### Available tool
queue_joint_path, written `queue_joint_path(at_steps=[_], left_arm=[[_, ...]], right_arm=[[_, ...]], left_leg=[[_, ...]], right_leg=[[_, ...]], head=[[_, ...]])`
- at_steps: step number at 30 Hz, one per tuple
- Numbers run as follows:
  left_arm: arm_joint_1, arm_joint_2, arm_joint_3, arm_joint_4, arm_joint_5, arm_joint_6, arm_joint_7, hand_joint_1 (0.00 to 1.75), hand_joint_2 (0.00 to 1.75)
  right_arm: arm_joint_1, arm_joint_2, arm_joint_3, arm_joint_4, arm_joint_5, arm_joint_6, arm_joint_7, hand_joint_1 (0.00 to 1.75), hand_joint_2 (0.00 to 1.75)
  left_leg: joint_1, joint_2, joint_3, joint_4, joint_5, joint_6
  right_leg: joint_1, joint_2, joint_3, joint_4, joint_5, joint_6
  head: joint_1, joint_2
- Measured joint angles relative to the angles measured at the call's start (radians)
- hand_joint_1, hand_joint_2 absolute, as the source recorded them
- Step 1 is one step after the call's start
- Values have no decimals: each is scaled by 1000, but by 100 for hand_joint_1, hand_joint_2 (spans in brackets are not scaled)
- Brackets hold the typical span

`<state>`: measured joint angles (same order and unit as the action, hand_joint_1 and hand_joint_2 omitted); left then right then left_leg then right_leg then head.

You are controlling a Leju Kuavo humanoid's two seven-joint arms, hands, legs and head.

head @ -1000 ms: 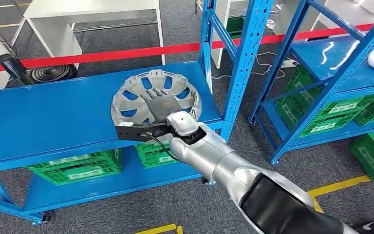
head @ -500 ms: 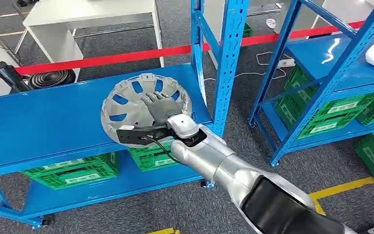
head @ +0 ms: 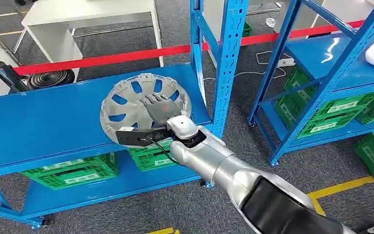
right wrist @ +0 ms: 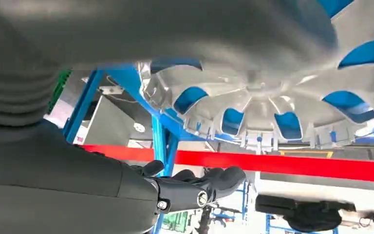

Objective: Take the parts from the cabinet and place them on the table.

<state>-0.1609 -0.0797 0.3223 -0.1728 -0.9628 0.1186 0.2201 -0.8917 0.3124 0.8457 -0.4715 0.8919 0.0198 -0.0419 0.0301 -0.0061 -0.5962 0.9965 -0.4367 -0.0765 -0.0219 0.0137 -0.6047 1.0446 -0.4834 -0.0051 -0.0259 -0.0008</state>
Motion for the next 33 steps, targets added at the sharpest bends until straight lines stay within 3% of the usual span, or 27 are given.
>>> queue_joint_path(at_steps=[11,33], left_arm=[[1,1,9,0,-11,0,1,0,0],[-6,1,10,0,-24,2,8,0,0]], right_arm=[[3,-5,0,18,-55,34,33,0,175],[5,-27,0,50,-67,43,52,0,175]], left_leg=[[-1,0,-2,6,-4,6],[-1,0,-2,6,-5,7]], right_leg=[[-2,0,3,-5,2,4],[-2,0,4,-7,3,6]], head=[[0,0],[0,0]])
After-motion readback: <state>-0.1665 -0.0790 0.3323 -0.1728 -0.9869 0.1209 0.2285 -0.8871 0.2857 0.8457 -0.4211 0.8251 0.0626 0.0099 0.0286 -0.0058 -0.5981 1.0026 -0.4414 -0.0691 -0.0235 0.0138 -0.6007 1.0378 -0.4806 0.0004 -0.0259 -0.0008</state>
